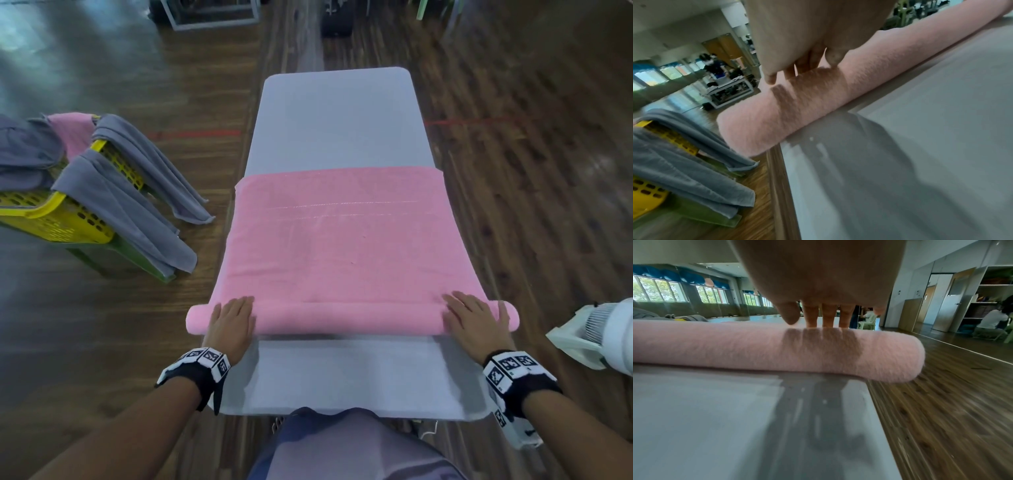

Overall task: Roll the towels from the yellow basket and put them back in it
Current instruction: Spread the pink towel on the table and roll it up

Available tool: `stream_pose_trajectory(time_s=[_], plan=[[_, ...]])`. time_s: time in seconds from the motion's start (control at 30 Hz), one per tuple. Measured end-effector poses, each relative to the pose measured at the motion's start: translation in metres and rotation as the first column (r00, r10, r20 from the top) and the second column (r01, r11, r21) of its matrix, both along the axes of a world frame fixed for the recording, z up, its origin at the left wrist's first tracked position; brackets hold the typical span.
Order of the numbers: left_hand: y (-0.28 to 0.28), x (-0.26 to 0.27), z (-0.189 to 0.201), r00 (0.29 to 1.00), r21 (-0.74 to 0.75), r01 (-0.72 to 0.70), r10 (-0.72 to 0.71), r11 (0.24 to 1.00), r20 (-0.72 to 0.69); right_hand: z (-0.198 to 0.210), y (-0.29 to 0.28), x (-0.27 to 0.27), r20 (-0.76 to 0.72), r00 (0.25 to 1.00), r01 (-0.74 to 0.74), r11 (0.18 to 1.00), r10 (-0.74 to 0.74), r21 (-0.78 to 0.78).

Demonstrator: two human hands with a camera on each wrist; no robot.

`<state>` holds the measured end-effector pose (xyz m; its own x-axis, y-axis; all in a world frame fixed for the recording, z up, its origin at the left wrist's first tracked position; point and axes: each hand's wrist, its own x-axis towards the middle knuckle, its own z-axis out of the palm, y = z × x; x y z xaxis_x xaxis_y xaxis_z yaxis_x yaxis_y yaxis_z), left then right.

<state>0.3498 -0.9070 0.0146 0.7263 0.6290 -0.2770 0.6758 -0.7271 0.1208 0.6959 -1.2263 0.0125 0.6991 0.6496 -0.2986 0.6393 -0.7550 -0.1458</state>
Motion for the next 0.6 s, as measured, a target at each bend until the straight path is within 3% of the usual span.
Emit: stream_pose_trajectory(time_s=[0.3, 0.43, 0.6], plan=[[-0.008, -0.012, -0.005, 0.988, 0.011, 0.096, -0.094, 0.995, -0.122, -0.002, -0.011, -0.007, -0.055, 0.995, -0.088, 0.976, 0.079, -0.2], [-0.005, -0.006, -0.005, 0.999, -0.026, 0.004, -0.005, 1.0, -0.045, 0.001, -0.002, 0.004, -0.028, 1.0, -0.01, 1.0, 0.009, -0.024], [-0.01, -0.02, -0.013, 0.982, -0.045, 0.16, -0.164, 0.986, -0.097, -0.01, -0.012, -0.011, -0.01, 0.997, -0.079, 0.992, 0.079, -0.093]])
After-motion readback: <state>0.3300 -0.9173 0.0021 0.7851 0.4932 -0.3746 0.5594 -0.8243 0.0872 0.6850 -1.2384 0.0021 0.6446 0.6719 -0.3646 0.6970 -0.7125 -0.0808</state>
